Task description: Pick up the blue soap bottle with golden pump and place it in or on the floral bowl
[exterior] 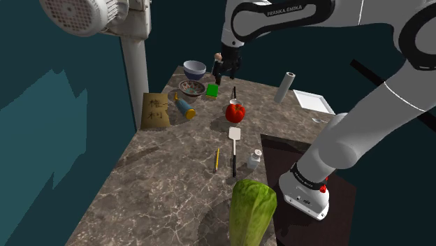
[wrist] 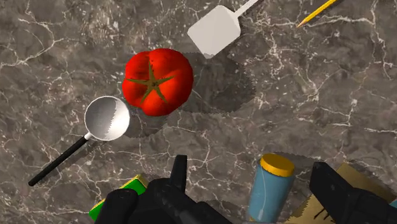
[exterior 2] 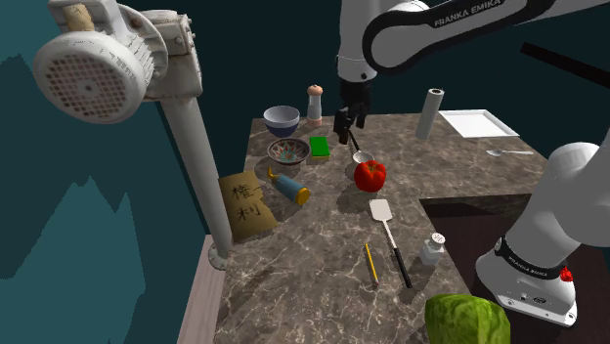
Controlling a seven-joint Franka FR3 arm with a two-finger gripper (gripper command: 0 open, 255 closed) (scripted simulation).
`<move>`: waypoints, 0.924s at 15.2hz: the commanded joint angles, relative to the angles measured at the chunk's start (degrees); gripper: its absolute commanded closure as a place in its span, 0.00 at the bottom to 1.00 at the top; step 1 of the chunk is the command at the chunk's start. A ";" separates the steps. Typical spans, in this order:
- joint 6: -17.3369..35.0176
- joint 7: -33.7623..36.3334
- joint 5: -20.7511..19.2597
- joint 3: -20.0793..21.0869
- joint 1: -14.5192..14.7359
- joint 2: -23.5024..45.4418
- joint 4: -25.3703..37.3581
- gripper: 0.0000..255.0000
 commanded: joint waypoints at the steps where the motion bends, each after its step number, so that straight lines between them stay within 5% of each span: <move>1: 2.42 0.60 0.11 0.40 0.31 5.41 2.65 0.00; 14: 7.66 2.37 0.15 1.64 2.03 34.15 23.73 0.00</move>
